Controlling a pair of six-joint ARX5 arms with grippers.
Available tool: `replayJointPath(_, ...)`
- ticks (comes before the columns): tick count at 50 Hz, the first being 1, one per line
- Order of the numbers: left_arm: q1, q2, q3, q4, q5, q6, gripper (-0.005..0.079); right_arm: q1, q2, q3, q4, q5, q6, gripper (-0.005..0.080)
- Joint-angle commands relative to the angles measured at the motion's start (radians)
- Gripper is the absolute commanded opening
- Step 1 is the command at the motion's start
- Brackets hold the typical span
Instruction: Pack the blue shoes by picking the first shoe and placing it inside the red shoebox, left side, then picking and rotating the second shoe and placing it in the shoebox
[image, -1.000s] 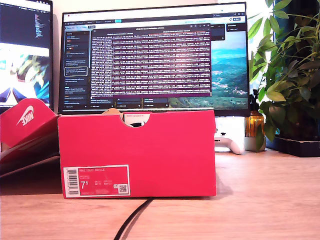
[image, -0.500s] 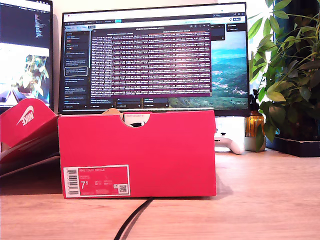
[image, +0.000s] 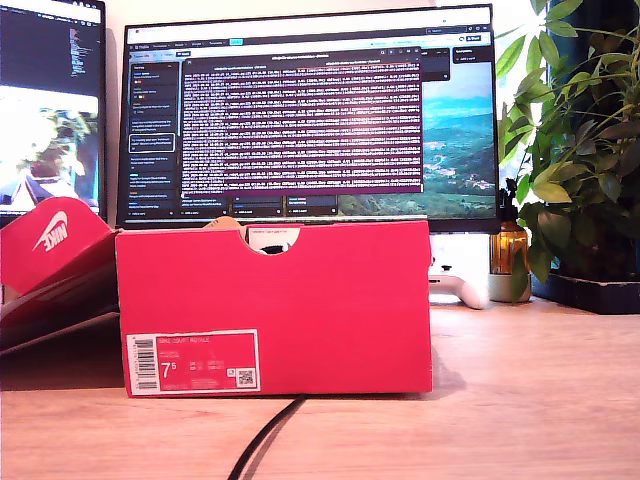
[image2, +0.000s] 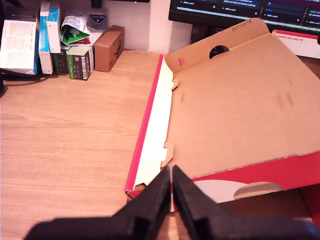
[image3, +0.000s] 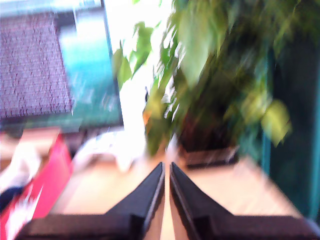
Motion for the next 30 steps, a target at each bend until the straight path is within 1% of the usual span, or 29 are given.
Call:
replayJointPath(1, 0.002, -0.008, -0.031, -0.002, 0.001, 0.002, -0.0020, 0.006, -0.007, -0.039, 0.016, -0.031, 0.003, -0.0012)
replayJointPath(4, 0.002, -0.008, -0.031, -0.002, 0.001, 0.002, -0.0020, 0.011, -0.007, -0.066, 0.018, -0.047, 0.003, -0.0012)
replayJointPath(21, 0.002, -0.008, -0.031, -0.002, 0.001, 0.002, -0.0020, 0.041, -0.007, -0.176, 0.023, -0.047, -0.023, -0.0012)
replayJointPath(30, 0.002, -0.008, -0.031, -0.002, 0.001, 0.002, -0.0020, 0.044, -0.007, -0.177, 0.018, -0.047, -0.032, -0.0012)
